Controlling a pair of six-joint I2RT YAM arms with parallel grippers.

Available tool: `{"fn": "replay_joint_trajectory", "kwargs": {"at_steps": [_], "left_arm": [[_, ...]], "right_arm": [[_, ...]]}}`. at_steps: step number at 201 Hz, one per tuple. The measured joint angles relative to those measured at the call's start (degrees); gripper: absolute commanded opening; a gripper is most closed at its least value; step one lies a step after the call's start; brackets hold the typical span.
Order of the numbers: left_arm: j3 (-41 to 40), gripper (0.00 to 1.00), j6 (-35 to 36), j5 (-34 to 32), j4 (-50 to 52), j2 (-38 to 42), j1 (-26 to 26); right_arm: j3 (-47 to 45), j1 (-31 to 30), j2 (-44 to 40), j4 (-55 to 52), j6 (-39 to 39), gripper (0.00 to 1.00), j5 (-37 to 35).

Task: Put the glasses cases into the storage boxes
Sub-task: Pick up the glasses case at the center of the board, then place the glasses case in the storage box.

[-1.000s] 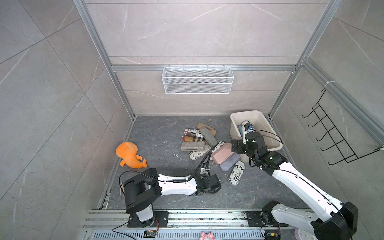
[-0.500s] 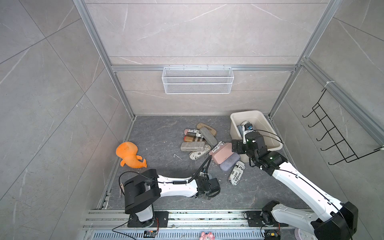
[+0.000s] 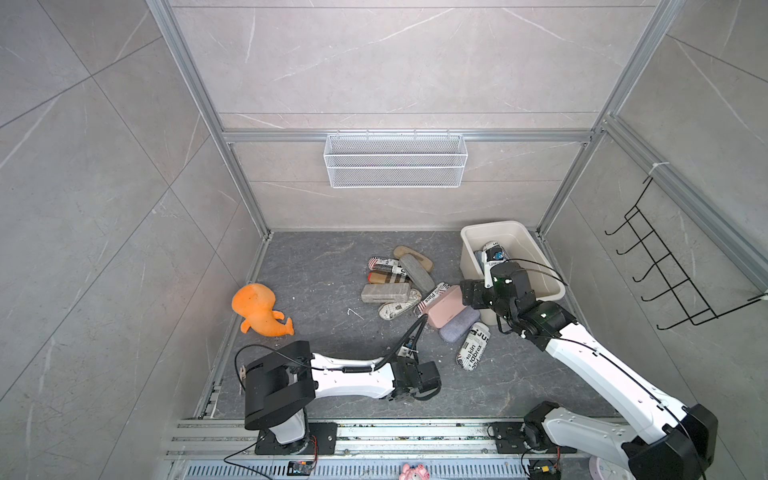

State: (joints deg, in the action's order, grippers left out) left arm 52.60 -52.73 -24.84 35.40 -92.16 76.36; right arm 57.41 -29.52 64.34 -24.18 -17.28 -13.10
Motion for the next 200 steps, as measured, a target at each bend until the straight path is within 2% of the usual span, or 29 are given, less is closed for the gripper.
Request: {"fn": "replay_joint_trajectory", "kwargs": {"at_steps": [28, 47, 63, 93, 108, 152, 180, 200], "left_arm": [[-2.03, 0.62, 4.79, -5.55, -4.26, 8.87, 0.00], [-4.85, 0.61, 10.05, -9.46, -11.98, 15.54, -0.90], [-8.15, 0.61, 14.29, -9.94, -20.28, 20.44, -4.13], [-13.84, 0.60, 18.93, -4.00, -33.66, 25.66, -14.73], [-14.05, 0.60, 20.35, -0.44, -36.96, 25.70, -17.88], [-13.27, 0.60, 22.71, 7.28, -43.39, 24.96, -18.67], [-13.27, 0.60, 22.73, 9.81, -45.66, 24.92, -18.67], [-13.27, 0.60, 22.73, 10.49, -46.56, 24.94, -18.78]], "right_arm": [[1.40, -0.11, -0.04, -1.18, -2.34, 0.84, 5.07], [2.64, -0.11, -0.13, -1.25, -4.24, 0.84, 9.51], [3.30, -0.13, -0.33, -0.20, -6.14, 0.84, 14.23], [3.45, -1.03, -0.28, 3.78, -9.92, 0.81, 22.38], [3.45, -2.43, 0.00, 6.21, -11.32, 0.80, 24.96], [5.07, -7.67, 5.55, 9.51, -12.13, 0.77, 27.91], [7.32, -9.49, 9.53, 9.81, -12.20, 0.68, 27.45], [8.59, -10.23, 11.69, 10.34, -12.39, 0.67, 26.49]]}}
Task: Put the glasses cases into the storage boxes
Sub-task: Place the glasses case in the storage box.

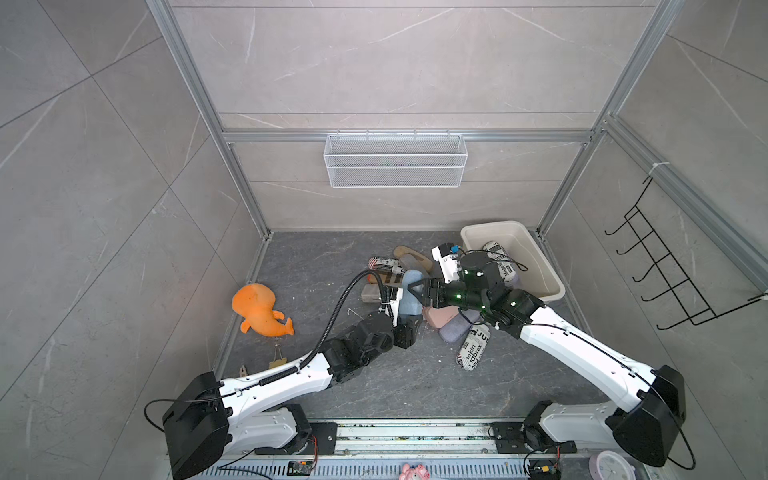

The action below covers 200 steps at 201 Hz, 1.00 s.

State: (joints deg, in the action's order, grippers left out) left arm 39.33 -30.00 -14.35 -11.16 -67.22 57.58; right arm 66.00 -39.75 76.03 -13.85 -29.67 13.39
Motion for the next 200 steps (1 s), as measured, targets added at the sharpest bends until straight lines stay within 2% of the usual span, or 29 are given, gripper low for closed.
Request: {"fn": "replay_joint_trajectory", "kwargs": {"at_steps": [27, 46, 65, 88, 113, 152, 171, 200], "left_arm": [[0.00, 0.60, 0.00, 0.13, -0.76, 0.02, 0.00], [0.00, 0.61, 0.02, -0.09, -0.83, 0.11, -0.07], [-0.07, 0.85, 0.07, -0.07, -1.25, 0.13, -0.11], [-1.33, 0.99, 0.24, 0.39, -4.46, 0.37, -0.11], [-5.66, 1.00, 0.07, 0.48, -7.21, 3.21, -0.11], [-10.21, 0.99, -1.38, -2.64, -4.72, 11.91, -0.11], [-12.04, 0.99, -2.95, -4.94, -2.82, 16.39, -0.11], [-14.40, 0.98, -4.55, -7.48, 1.73, 21.44, -0.11]], "right_arm": [[0.55, -1.33, 1.62, 0.24, -0.26, 0.54, -1.03], [0.57, -1.60, 2.03, 0.24, -0.26, 0.40, -2.12], [0.68, -1.64, 2.05, 0.24, -0.37, 0.38, -2.91], [1.29, -1.95, 2.10, -0.24, -0.35, 0.37, -3.13], [4.02, -2.10, 2.38, -2.27, 0.04, 0.37, -4.98], [13.40, -1.25, 5.51, -6.78, 3.58, 0.37, -10.78], [19.54, 2.01, 8.17, -10.69, 6.73, 0.37, -13.51], [28.74, 10.78, 11.39, -18.25, 13.46, 0.37, -20.68]]}}
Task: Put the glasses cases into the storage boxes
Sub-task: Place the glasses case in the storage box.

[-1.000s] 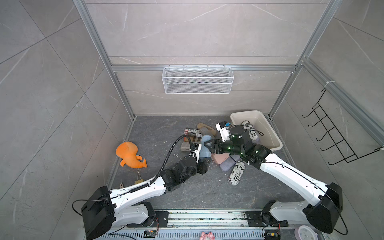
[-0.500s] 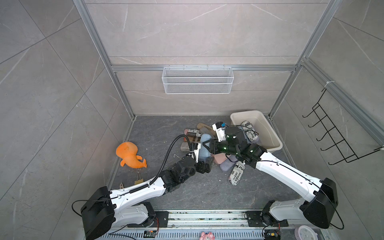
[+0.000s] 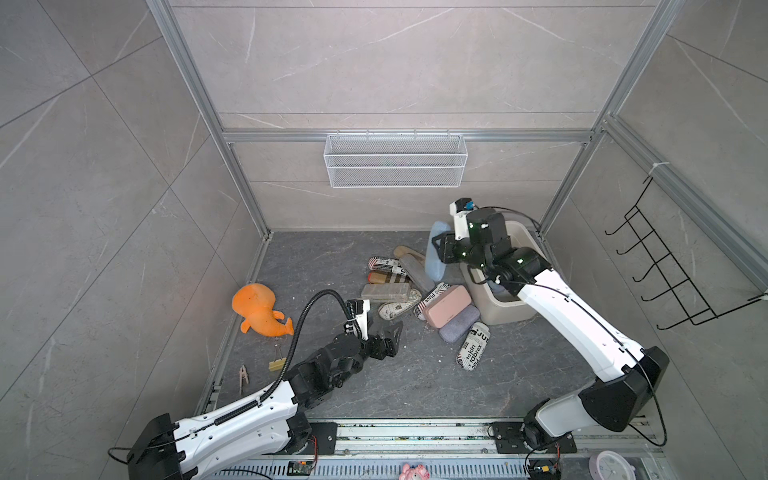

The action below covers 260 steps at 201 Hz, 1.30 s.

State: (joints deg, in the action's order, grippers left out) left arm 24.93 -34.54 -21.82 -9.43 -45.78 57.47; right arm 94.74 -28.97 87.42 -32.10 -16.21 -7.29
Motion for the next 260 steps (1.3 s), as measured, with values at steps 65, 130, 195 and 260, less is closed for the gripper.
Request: {"fn": "replay_joint_trajectory", "kwargs": {"at_steps": [65, 130, 195, 260], "left_arm": [[-0.63, 0.98, -1.70, -2.75, 6.82, 3.26, 0.00], [-0.63, 0.98, -3.87, -3.39, 10.82, 4.85, 0.00], [-0.63, 0.99, -5.20, -3.39, 12.17, 4.85, 0.00], [3.50, 0.99, -4.72, -4.85, 17.97, -1.05, -1.49]], "right_arm": [[6.88, 14.86, 8.15, -6.64, 11.98, 0.38, -20.17], [7.82, 21.33, 23.21, -7.78, 16.50, 0.39, -30.69], [14.82, 22.14, 32.37, -8.66, 16.65, 0.68, -30.84], [3.63, 16.24, 19.02, -8.15, 11.43, 0.73, -28.98]]}}
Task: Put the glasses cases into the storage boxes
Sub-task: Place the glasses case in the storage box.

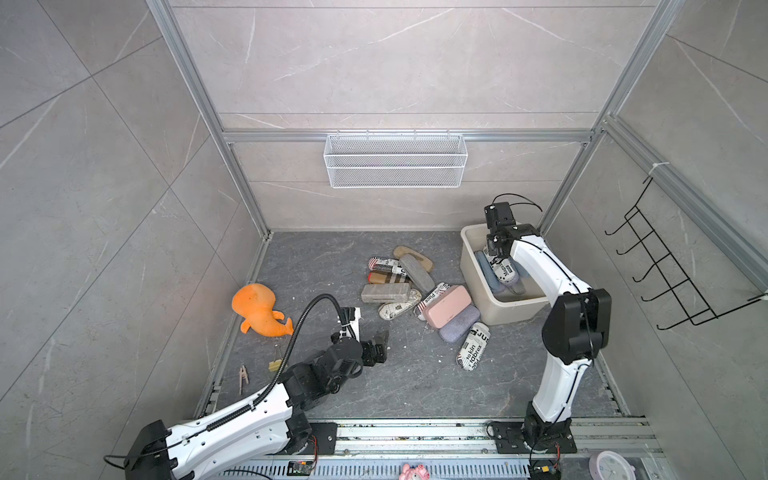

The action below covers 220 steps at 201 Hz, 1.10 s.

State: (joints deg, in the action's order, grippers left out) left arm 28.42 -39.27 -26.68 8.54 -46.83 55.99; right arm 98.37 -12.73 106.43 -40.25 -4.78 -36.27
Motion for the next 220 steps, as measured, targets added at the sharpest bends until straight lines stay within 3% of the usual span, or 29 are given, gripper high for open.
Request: {"fn": "replay_joint_trajectory", "kwargs": {"at_steps": [42, 85, 134, 177, 220], "left_arm": [[8.98, 0.95, 1.60, 4.85, 3.98, -11.02, -8.85], [20.61, 0.89, 7.82, 14.23, 8.07, -28.09, -12.72], [38.97, 0.93, 17.38, 17.09, 12.90, -45.51, -7.52], [54.55, 0.96, 26.21, 13.42, 16.87, -59.67, 0.04], [63.58, 0.97, 31.76, 8.15, 20.90, -69.51, 2.91]], "right_arm": [[-14.99, -15.02, -20.13, 4.35, -5.01, 0.77, 3.15], [-26.25, -15.37, -29.59, 5.14, -9.27, 0.88, 6.62], [-31.32, -15.32, -31.87, 4.31, -12.96, 0.99, 6.08], [-31.23, -14.82, -37.24, 3.10, -15.78, 1.00, 2.29], [-30.97, -12.94, -41.40, 0.72, -16.96, 1.00, 1.53]]}}
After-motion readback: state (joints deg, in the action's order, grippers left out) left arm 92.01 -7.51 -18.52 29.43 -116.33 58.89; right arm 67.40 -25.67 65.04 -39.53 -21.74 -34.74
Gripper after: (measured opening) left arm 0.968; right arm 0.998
